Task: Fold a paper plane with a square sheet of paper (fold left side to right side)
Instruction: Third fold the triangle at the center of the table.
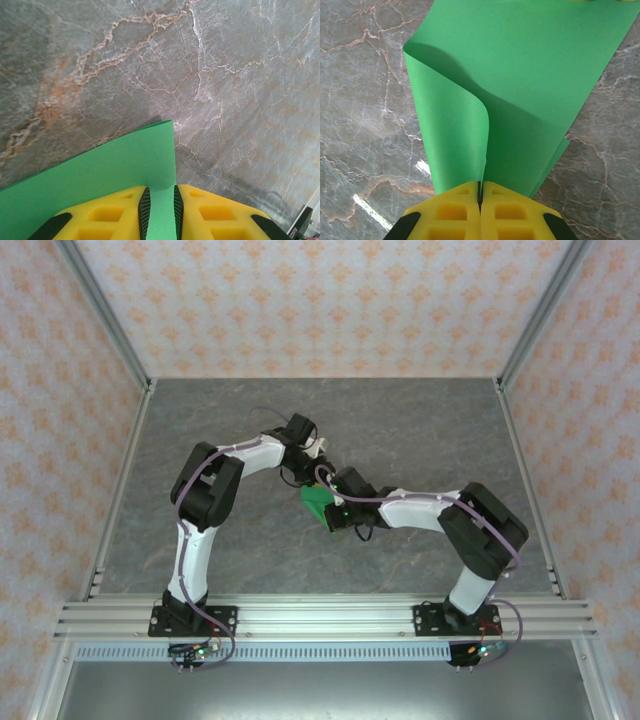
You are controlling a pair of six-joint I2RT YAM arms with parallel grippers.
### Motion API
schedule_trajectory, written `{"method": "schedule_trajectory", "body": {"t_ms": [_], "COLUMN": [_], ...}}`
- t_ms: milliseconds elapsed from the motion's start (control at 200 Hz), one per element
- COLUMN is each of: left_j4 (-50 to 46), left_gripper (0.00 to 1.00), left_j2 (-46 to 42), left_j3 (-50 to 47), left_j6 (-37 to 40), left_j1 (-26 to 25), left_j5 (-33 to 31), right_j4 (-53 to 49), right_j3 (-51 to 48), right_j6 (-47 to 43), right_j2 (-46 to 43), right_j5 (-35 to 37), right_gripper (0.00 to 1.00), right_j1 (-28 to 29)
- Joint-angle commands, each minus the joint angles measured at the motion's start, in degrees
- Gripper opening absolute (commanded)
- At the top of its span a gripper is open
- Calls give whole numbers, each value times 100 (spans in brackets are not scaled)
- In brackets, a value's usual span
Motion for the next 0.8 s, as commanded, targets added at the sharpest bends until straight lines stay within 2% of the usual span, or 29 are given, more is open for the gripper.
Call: {"method": "schedule_trajectory", "body": {"t_ms": [0, 791], "left_j4": [-369, -396], "left_gripper": [25, 25], "left_j2": [350, 370], "left_j3": [-23, -3], "left_j6": [48, 51], "left_j1": [-124, -144], "left_j5": [-153, -163], "right_j4": [-172, -193], "right_j3": [126, 115], "right_j6": [38, 103], "right_j2": [93, -138], "right_j5": [153, 321], "right_gripper": [5, 5], "right_j1": [-39, -39]}}
